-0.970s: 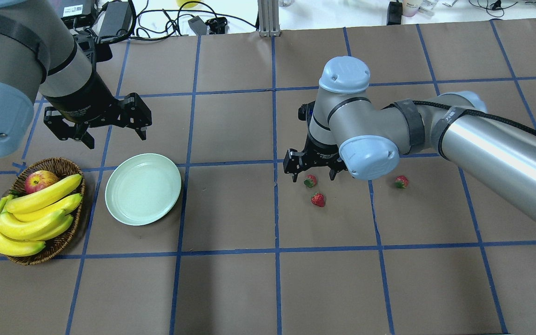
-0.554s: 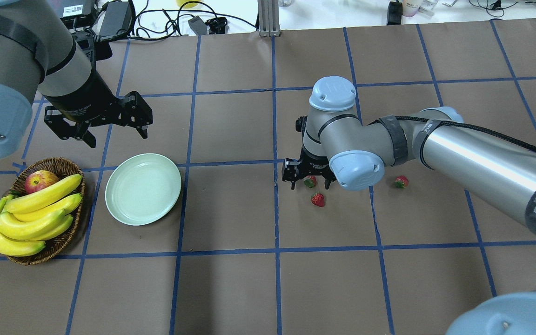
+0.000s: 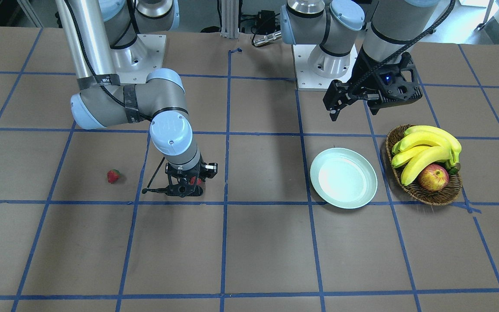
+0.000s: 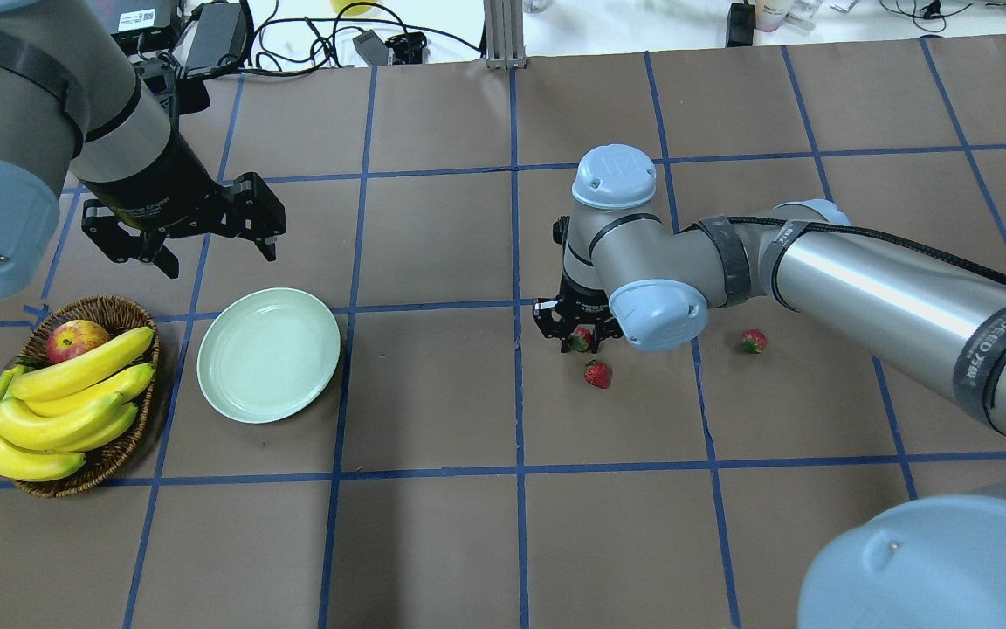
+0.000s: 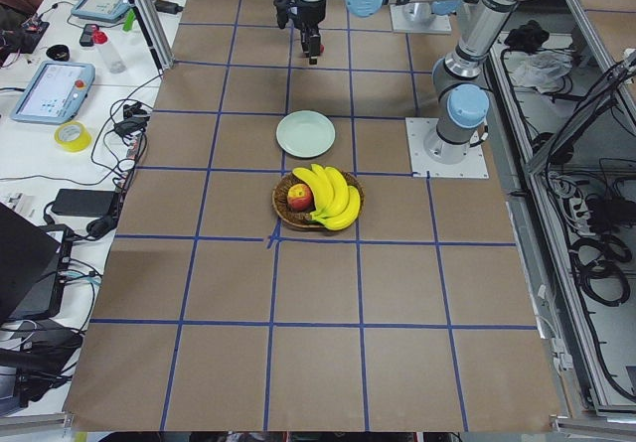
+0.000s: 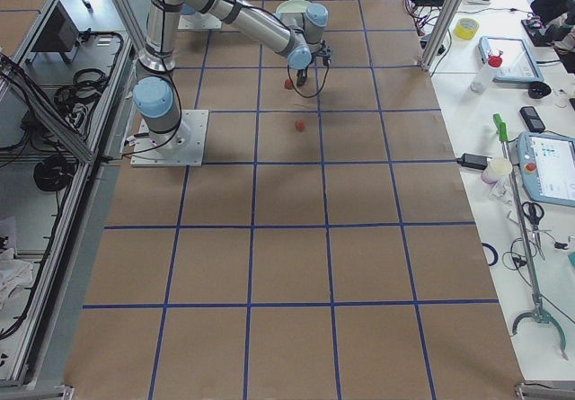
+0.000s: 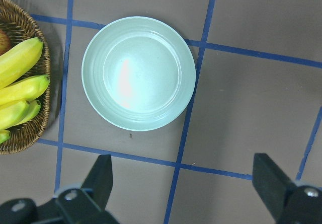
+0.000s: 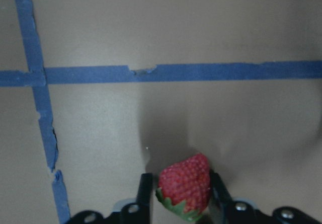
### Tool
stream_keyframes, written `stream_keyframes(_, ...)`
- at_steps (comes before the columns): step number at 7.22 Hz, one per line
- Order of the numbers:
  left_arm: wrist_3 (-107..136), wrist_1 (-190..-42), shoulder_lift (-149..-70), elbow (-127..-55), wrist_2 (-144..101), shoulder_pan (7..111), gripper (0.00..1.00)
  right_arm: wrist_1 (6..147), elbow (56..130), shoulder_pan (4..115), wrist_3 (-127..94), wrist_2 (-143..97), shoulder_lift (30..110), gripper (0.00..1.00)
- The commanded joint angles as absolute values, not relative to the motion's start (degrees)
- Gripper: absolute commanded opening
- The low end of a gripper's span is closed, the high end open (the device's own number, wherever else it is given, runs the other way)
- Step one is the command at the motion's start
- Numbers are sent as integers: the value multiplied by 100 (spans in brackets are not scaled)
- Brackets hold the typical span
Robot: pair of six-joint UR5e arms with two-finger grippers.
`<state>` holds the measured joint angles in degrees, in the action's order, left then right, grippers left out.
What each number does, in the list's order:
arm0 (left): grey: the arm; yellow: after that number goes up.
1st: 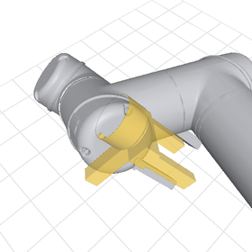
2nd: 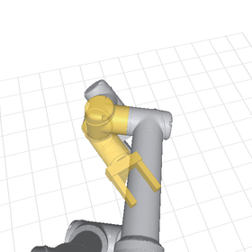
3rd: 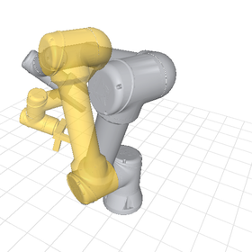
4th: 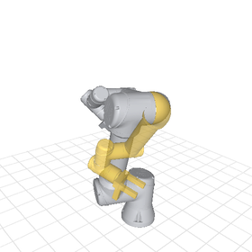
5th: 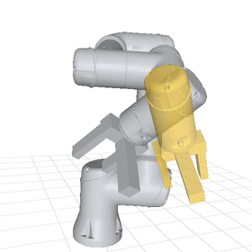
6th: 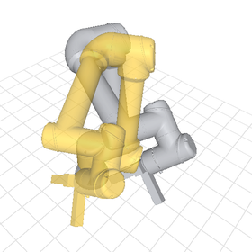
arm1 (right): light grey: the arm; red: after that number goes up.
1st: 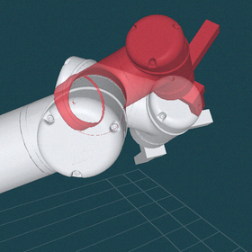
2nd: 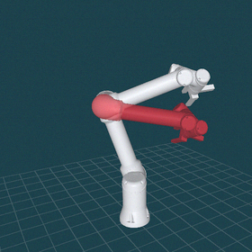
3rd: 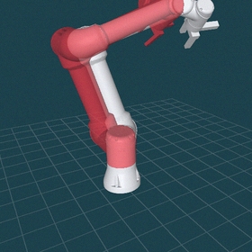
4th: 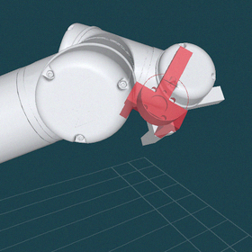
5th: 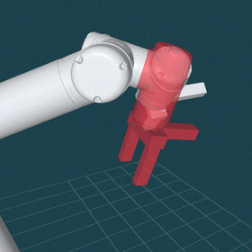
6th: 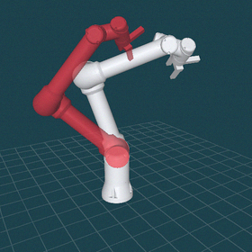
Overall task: Collect all strawberries into plate
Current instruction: 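Carry the strawberry toward the plate and release it beside the plate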
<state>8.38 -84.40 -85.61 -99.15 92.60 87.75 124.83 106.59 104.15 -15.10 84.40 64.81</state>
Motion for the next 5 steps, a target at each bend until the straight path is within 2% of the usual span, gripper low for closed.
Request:
stream_keyframes(1,844,-8437,-8543,-9905,9246,8771,100,12472,10521,10415,-1520,8351,6486,12)
stream_keyframes(3,844,-8437,-8534,-9914,9246,8771,100,12480,10311,10615,-1721,7722,6513,16)
stream_keyframes(5,844,-8437,-8525,-9914,9255,8771,100,12533,9968,11272,-2324,7585,6417,18)
